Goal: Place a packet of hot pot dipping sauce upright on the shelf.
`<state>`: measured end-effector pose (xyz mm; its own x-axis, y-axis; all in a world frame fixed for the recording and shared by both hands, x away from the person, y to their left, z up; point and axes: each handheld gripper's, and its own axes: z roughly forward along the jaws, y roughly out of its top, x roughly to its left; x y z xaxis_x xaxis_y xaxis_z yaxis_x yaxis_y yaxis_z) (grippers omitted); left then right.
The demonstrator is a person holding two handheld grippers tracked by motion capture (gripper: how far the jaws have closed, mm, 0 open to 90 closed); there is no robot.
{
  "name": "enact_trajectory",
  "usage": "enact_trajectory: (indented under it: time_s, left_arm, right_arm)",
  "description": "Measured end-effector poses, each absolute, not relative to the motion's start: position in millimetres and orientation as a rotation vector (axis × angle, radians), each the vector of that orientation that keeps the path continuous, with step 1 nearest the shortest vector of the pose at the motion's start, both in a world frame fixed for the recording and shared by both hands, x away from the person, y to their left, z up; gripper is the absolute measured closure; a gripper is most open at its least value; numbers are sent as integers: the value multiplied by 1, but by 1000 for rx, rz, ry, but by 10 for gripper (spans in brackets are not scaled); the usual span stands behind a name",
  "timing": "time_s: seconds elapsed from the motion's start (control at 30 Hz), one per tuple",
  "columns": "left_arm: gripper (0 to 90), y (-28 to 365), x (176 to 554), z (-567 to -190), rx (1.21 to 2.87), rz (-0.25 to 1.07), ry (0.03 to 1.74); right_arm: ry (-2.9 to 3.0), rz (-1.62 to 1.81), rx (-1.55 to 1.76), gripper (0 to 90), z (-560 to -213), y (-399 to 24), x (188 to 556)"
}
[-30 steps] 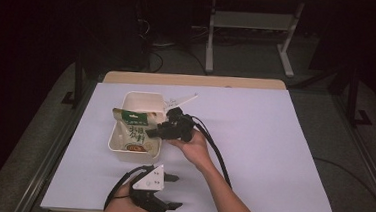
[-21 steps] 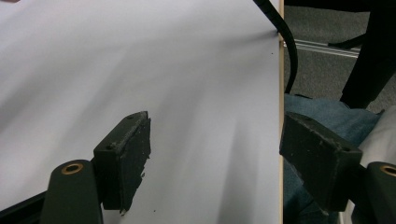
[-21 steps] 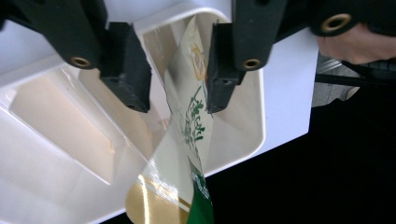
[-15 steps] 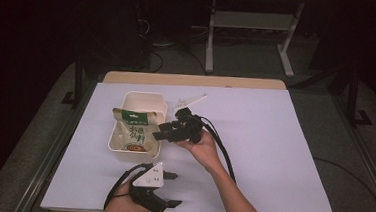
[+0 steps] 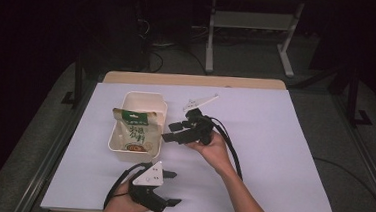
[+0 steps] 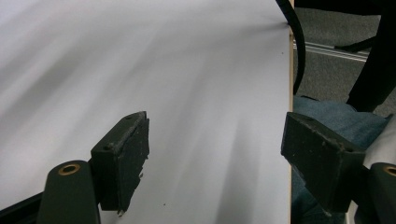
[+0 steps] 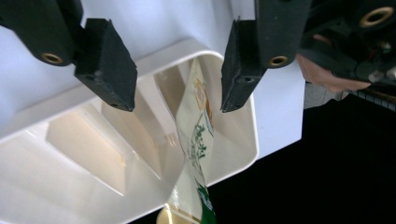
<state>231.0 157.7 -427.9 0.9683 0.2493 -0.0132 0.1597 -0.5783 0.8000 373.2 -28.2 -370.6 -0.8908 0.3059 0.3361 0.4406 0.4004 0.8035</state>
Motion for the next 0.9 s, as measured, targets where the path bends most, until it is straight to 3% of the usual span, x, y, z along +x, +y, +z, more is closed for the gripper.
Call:
enact_trajectory:
  time_s: [0.9]
  left_arm:
    - [230,160,234,-427,2191,134,316]
  right_arm:
    - [-2527,-1522,-790,346,-368,-92,361]
